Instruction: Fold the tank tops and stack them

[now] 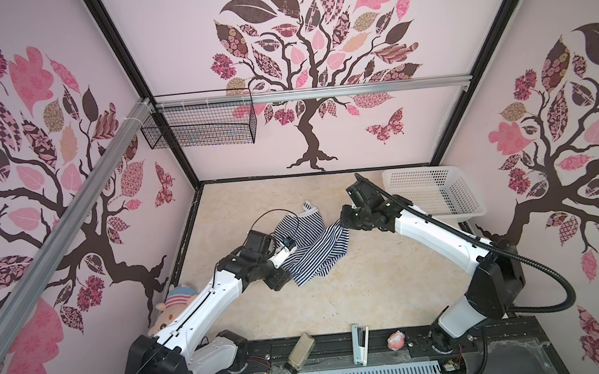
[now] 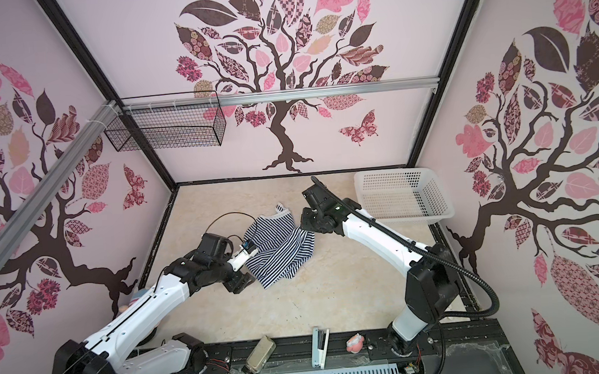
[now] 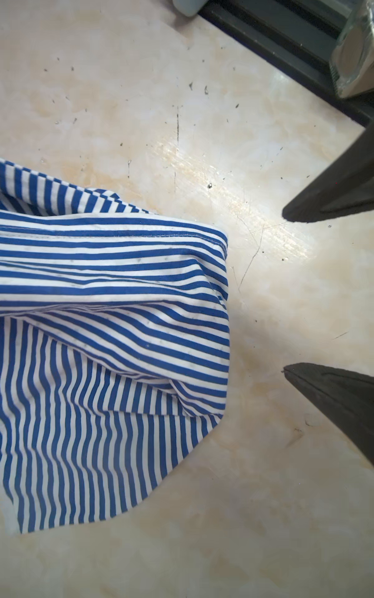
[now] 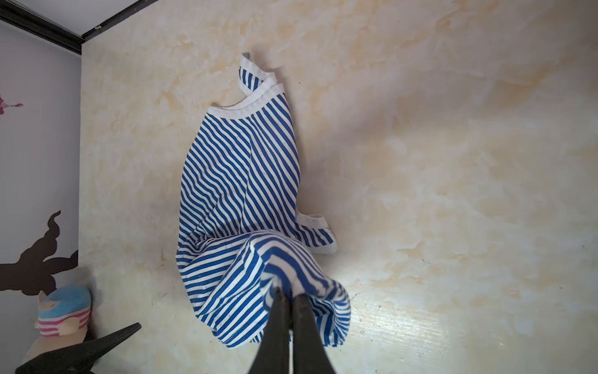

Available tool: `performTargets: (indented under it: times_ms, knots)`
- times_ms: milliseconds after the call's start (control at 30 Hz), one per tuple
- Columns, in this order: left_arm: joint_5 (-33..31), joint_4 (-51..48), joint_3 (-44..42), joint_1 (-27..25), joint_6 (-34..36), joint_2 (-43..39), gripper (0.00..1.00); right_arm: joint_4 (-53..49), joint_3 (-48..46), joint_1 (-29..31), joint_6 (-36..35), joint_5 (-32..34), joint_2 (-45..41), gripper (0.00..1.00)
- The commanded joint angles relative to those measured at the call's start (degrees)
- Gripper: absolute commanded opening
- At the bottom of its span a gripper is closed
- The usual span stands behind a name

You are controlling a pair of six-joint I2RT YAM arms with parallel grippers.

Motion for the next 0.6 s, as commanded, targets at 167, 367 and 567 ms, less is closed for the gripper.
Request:
performTargets:
  times_ms: [167,367,567]
  knots:
    - [-8.12,6.83,-0.13,-8.28,0.55,6.98,0.73,0.54,-0.59,-2.74,-0.18,-1.17,-0.28,0.00]
    - [-6.40,8.39,-0.18,-9.16,-0.52,10.19,0.73,0.44,-0.52,-2.93,-0.37,-1.30,-0.32,0.00]
    - [-3.13,9.47,-0.25,-9.64,-1.19,11.59,0.74,0.53,-0.53,-3.01,-0.40,-1.68,-0.01,0.00]
